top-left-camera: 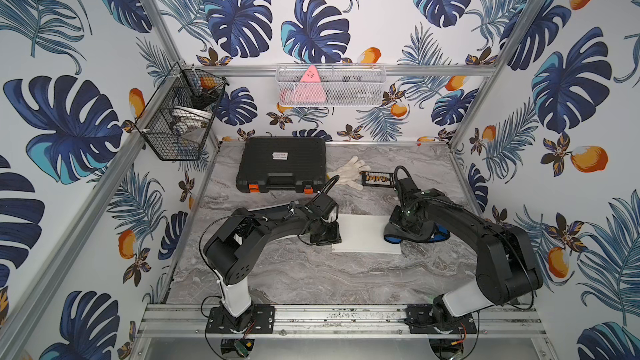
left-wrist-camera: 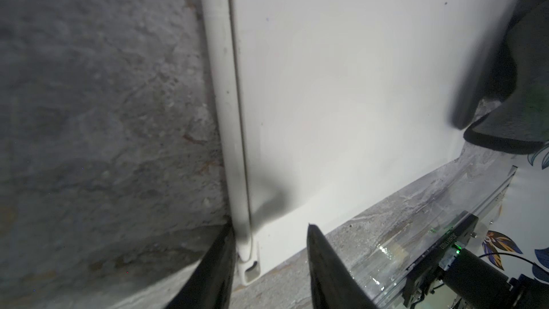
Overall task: Wipe the drawing tablet
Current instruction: Pick up the cleaning item at the center of the board, then wipe the dirt from the drawing tablet.
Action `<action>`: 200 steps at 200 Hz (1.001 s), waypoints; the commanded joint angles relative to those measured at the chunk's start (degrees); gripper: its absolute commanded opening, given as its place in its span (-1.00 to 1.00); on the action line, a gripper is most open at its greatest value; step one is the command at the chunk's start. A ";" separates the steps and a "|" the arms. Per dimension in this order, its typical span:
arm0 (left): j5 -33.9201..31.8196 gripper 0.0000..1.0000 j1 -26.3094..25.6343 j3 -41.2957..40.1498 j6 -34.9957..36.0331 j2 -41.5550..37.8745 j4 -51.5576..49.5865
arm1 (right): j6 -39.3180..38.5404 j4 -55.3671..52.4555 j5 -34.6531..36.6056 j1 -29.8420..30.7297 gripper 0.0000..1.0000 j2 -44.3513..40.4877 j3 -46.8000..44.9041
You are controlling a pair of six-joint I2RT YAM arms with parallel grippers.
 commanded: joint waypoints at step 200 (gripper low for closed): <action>-9.36 -0.25 -0.61 -0.86 0.67 1.14 -6.84 | -8.14 4.07 -10.37 -14.24 -1.00 19.61 12.05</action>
